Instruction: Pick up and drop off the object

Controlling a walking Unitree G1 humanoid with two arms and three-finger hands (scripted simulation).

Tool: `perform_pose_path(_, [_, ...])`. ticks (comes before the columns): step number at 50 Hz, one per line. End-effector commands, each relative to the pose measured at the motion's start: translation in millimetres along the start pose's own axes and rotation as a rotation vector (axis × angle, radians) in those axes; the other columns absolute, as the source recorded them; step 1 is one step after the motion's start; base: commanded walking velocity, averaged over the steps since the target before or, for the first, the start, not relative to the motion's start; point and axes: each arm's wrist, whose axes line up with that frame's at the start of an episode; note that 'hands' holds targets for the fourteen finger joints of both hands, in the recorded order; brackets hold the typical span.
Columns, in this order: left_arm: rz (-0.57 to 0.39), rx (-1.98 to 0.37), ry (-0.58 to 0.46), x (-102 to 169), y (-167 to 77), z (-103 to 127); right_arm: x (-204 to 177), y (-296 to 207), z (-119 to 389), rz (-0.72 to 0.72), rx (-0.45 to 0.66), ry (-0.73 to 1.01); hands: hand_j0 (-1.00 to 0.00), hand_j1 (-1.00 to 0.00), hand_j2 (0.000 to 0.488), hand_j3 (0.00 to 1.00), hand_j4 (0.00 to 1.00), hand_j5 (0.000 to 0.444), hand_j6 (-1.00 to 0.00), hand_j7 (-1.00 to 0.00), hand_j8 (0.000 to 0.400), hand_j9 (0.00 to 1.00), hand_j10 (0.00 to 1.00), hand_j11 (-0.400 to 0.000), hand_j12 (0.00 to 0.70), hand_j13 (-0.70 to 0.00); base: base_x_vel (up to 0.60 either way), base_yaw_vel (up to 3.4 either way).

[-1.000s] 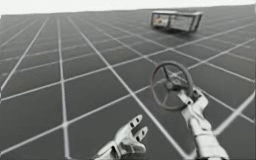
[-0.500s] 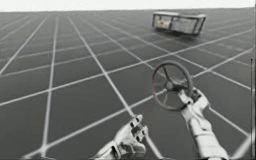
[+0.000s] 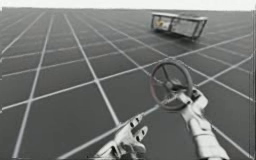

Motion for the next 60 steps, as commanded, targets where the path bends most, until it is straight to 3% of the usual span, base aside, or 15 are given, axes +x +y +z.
perform_pose_path(1, [-0.006, 0.005, -0.008, -1.3, -1.3, 1.0, -4.6, 6.5, 12.3, 0.029, 0.027, -0.039, 0.00, 0.00, 0.000, 1.00, 1.00, 0.000, 0.00, 0.00, 0.000, 1.00, 1.00, -0.400, 0.000, -0.700, 0.58, 0.03])
perform_pose_path(60, [-0.006, 0.005, -0.008, -1.3, -1.3, 1.0, -4.6, 6.5, 12.3, 0.029, 0.027, -0.039, 0.00, 0.00, 0.000, 1.00, 1.00, 0.000, 0.00, 0.00, 0.000, 1.00, 1.00, -0.400, 0.000, -0.700, 0.58, 0.03])
